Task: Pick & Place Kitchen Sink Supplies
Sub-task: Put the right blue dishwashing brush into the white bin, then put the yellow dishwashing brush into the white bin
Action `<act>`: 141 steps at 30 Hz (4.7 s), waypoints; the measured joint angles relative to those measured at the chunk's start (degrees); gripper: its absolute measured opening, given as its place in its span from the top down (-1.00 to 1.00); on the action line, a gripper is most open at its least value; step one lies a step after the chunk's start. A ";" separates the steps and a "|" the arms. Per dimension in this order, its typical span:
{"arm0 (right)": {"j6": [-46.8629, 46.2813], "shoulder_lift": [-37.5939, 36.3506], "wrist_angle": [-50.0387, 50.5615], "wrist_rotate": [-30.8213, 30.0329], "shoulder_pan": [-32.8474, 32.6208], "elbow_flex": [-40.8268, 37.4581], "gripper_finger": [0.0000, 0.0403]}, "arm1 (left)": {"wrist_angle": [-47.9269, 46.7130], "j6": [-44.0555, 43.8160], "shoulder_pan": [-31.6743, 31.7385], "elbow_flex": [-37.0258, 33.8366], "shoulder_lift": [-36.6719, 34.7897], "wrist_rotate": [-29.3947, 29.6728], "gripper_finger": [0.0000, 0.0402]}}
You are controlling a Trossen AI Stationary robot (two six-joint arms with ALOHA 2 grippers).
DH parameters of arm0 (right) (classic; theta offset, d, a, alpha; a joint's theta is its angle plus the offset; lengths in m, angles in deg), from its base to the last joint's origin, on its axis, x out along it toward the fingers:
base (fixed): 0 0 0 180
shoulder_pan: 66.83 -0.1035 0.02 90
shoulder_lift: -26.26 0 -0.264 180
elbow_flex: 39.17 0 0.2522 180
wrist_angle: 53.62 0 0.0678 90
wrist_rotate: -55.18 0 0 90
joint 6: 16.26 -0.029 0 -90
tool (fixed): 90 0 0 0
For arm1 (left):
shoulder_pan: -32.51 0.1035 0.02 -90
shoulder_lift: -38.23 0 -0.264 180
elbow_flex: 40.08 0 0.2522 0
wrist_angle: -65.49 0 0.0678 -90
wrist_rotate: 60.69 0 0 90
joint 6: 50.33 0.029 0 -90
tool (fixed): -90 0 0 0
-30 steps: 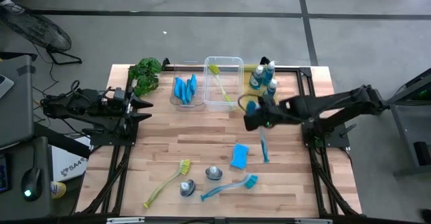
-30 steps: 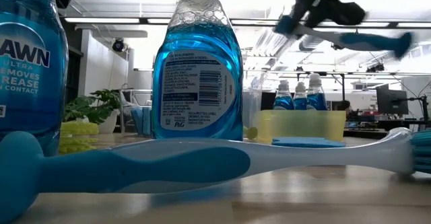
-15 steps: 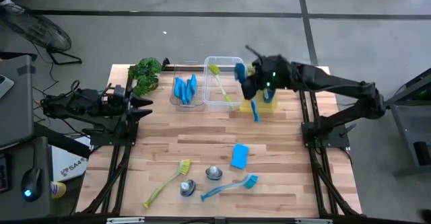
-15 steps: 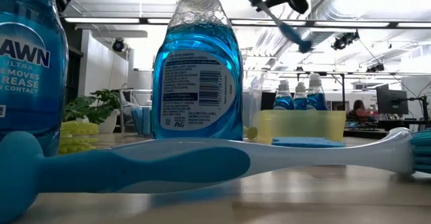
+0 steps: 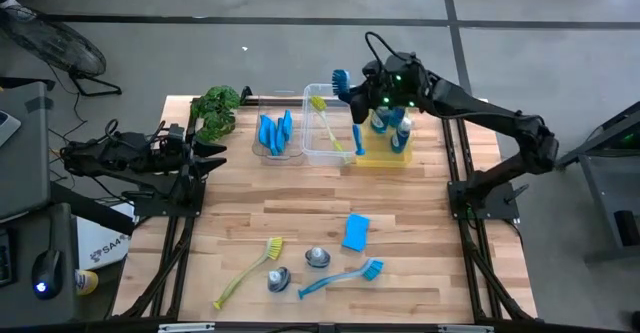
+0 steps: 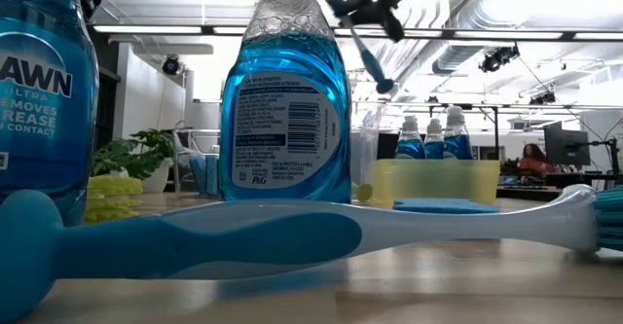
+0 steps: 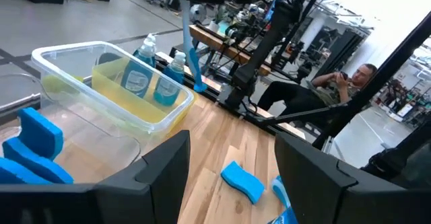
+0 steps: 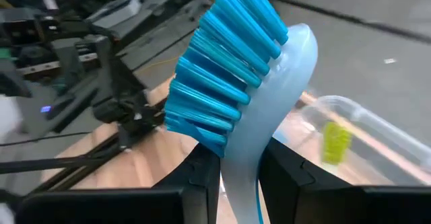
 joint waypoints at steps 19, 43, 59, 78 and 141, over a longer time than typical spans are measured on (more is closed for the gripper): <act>-1.78 26.08 25.47 20.31 10.88 32.10 0.64 | -0.31 -5.62 0.00 0.00 0.01 0.97 -0.06; -2.69 37.14 31.03 16.74 11.51 40.15 0.60 | -3.99 -8.93 0.00 0.00 0.02 2.24 -0.06; -2.05 37.14 30.31 2.89 9.45 40.00 0.59 | -4.44 -8.91 0.00 0.00 0.02 2.18 -0.06; -0.03 37.14 34.90 2.24 7.09 40.00 0.59 | -4.42 -8.93 0.00 0.00 0.02 2.12 -0.06; 1.95 20.53 49.02 -9.47 -4.76 40.26 0.16 | -15.12 -13.71 -0.02 -0.02 3.07 -16.08 -0.06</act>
